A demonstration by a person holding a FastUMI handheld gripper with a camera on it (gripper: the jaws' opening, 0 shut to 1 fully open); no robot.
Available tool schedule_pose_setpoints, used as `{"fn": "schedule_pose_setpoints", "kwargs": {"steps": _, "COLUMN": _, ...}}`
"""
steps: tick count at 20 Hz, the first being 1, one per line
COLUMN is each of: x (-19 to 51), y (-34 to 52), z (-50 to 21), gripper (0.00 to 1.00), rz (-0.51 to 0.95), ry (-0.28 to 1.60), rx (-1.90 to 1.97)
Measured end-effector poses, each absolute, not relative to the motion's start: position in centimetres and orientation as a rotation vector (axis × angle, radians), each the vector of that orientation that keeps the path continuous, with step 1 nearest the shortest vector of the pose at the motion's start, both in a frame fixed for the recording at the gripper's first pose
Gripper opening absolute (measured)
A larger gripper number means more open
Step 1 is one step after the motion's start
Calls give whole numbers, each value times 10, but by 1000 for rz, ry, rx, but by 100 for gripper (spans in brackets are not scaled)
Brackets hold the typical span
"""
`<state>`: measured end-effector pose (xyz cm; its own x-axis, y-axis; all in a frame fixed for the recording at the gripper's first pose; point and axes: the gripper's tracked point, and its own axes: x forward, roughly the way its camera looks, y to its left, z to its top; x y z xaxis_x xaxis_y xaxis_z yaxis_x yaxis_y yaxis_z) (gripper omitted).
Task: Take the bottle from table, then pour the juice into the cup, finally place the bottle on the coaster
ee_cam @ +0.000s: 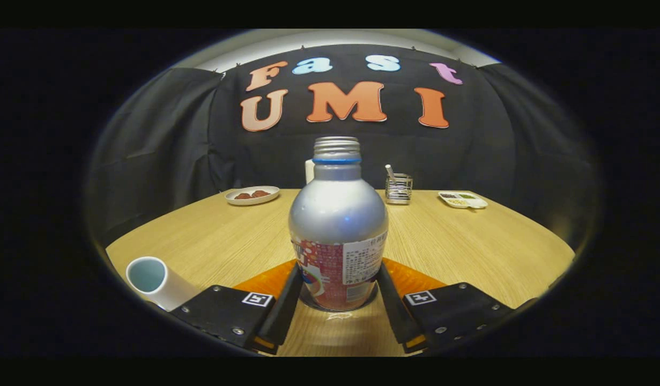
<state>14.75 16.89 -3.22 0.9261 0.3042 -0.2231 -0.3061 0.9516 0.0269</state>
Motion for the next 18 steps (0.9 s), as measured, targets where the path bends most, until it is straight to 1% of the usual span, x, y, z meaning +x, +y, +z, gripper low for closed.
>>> {"fn": "schedule_pose_setpoints", "kwargs": {"steps": 8, "x": 118, "y": 143, "z": 7, "gripper": 74, "rz": 258, "ry": 108, "rx": -114}}
{"fn": "schedule_pose_setpoints", "kwargs": {"steps": 15, "x": 89, "y": 136, "z": 32, "gripper": 74, "rz": 166, "ry": -30, "rx": -420}}
{"fn": "schedule_pose_setpoints", "kwargs": {"steps": 18, "x": 74, "y": 142, "z": 40, "gripper": 74, "rz": 149, "ry": -97, "rx": -566}}
